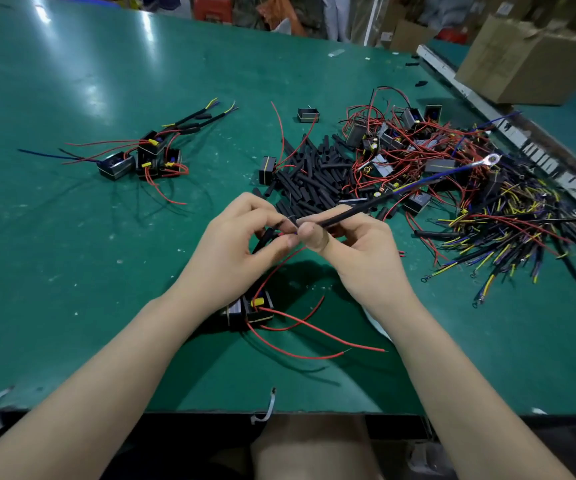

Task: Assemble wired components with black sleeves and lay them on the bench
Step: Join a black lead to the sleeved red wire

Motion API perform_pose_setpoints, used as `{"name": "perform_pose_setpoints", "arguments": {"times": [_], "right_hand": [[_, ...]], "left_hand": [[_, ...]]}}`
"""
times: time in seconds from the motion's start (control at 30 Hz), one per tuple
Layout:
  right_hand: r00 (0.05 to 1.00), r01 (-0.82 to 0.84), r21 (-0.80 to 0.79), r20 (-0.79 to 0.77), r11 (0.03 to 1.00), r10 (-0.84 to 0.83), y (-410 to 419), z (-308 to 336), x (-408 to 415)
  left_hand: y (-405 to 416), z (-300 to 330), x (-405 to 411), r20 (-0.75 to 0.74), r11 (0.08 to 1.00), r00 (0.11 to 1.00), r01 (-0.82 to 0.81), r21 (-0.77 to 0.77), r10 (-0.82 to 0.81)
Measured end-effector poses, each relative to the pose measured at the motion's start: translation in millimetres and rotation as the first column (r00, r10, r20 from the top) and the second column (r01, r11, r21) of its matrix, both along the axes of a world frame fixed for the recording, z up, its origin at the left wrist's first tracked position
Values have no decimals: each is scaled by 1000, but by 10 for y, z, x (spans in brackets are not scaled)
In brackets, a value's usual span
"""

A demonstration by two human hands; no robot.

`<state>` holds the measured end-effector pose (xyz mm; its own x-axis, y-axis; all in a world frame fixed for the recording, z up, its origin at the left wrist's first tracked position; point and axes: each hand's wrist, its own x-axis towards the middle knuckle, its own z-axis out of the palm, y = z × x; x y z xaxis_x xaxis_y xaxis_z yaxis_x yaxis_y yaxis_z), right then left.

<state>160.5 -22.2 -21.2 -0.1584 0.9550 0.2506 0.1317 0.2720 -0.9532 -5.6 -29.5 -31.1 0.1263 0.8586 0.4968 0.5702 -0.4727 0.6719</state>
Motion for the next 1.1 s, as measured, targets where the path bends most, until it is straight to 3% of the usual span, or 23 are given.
{"name": "perform_pose_setpoints", "arguments": {"times": [0.2, 0.4, 0.47, 0.6, 0.8, 1.1], "right_hand": [[999, -28, 1, -18, 1000, 28, 4, 38, 6], [1000, 14, 165, -17, 986, -11, -24, 15, -30], [1000, -3, 184, -2, 983, 3, -32, 6, -38], [1000, 8, 126, 1, 992, -8, -12, 16, -21], [982, 111, 4, -156, 994, -109, 9, 24, -4], [995, 43, 39, -91, 998, -40, -5, 14, 4]], "left_hand": [[-8, 37, 22, 105, 991, 992, 77, -111, -65], [-1, 67, 41, 444, 918, 896, 177, -354, -1], [-7, 56, 37, 491, 888, 871, 219, -403, 8], [-19, 68, 25, 469, 891, 883, 196, -410, 22], [-50, 94, -29, 384, 926, 923, 172, -336, -32], [-63, 85, -52, 455, 921, 887, 241, -306, -81]]}}
